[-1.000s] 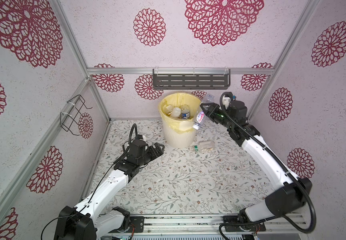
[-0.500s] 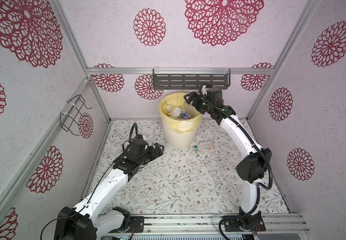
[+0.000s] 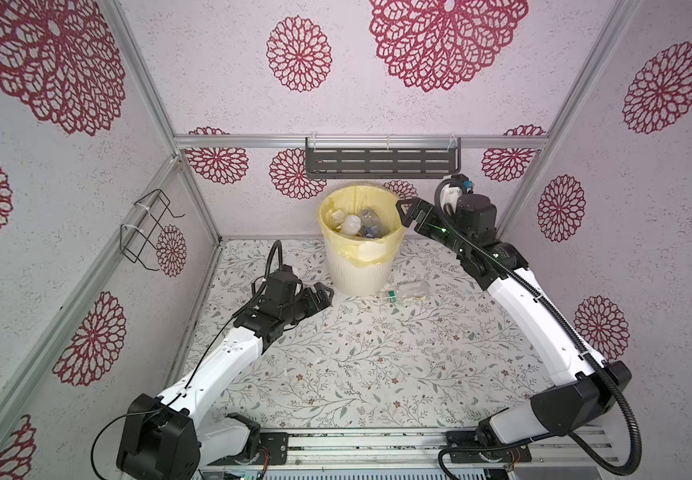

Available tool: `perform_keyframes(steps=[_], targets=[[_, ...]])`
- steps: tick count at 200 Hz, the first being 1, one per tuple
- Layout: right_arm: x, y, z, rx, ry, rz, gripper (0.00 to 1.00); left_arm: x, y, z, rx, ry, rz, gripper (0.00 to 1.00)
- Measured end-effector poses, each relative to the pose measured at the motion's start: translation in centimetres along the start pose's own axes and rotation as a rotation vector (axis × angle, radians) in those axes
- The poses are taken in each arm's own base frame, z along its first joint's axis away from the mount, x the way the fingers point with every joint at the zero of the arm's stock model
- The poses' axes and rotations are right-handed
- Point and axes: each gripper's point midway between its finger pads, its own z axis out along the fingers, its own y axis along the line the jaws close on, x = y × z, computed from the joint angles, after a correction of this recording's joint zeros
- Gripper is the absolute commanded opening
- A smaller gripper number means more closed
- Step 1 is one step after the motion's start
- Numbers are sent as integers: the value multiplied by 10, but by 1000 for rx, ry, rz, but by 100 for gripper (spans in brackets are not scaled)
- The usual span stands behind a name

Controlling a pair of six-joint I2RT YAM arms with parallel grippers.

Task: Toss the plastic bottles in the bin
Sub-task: 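Withdraw the right gripper while the left gripper reaches toward the green-label bottle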

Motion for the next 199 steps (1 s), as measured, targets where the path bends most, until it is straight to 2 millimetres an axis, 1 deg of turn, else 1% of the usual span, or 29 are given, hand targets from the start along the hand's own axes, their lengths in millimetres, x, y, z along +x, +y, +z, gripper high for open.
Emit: perform_keyframes(steps=[22, 43, 59, 76, 98, 115, 158, 199], targets=[[33, -35, -2, 65, 51, 11, 99, 3, -10, 1, 16, 11, 18, 97], [62, -73, -11, 134, 91, 29, 99, 5, -18, 2, 30, 15, 38, 97], [74, -96, -22, 178, 96, 48, 99, 8, -21, 3, 32, 20, 53, 97], [83, -114, -36, 213, 88, 70, 99, 10, -24, 4, 30, 23, 71, 97], [93, -130, -53, 245, 80, 89, 99, 17, -29, 7, 28, 36, 100, 97], [104, -141, -62, 269, 86, 103, 99, 23, -35, 10, 26, 49, 130, 97], [134, -167, -82, 341, 127, 137, 99, 39, -61, 16, 63, 96, 245, 97], [161, -183, -102, 369, 145, 186, 99, 43, -88, 15, 117, 114, 360, 97]])
